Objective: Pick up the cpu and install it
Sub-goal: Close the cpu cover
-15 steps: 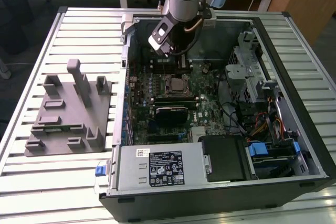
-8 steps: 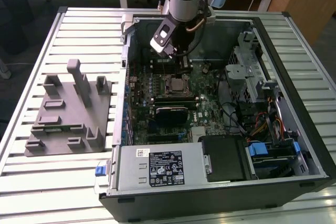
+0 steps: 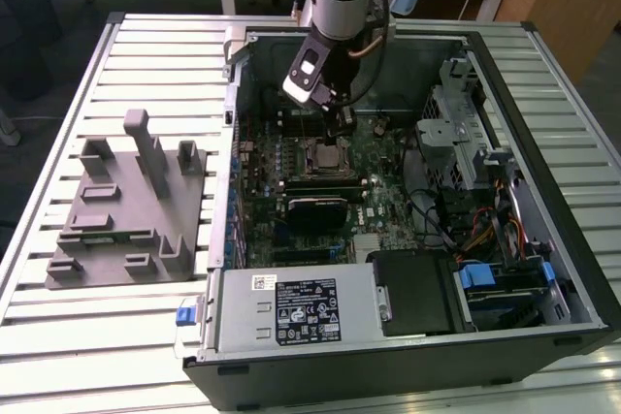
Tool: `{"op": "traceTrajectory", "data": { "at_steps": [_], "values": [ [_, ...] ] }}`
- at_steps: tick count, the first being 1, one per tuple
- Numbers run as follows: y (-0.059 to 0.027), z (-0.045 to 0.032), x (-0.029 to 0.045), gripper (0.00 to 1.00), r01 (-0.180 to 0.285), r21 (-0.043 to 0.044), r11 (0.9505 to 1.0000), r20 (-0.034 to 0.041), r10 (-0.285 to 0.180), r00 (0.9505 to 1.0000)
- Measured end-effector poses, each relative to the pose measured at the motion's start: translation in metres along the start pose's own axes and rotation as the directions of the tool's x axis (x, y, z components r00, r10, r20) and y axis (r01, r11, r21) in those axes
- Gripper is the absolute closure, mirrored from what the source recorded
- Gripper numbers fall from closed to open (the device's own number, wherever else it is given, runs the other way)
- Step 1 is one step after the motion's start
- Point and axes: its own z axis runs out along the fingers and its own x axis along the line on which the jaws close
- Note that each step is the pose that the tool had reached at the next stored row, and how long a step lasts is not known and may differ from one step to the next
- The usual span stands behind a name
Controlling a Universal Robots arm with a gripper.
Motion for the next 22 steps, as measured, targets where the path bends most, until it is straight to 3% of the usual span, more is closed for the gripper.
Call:
{"op": "traceTrajectory", "data": {
  "at_steps": [4,10,14,22],
  "values": [
    [0.0,0.0,0.0,0.89,0.073,-0.0006,0.9973,0.0017,-0.073,0.9973],
    [0.0,0.0,0.0,0.89,0.17,-0.0002,0.9855,0.006,-0.17,0.9855],
    [0.0,0.0,0.0,0.89,0.229,-0.0002,0.9733,0.0079,-0.229,0.9733],
    [-0.0001,0.0001,0.0001,0.89,0.333,0.0,0.943,0.0113,-0.333,0.943]
  ]
}}
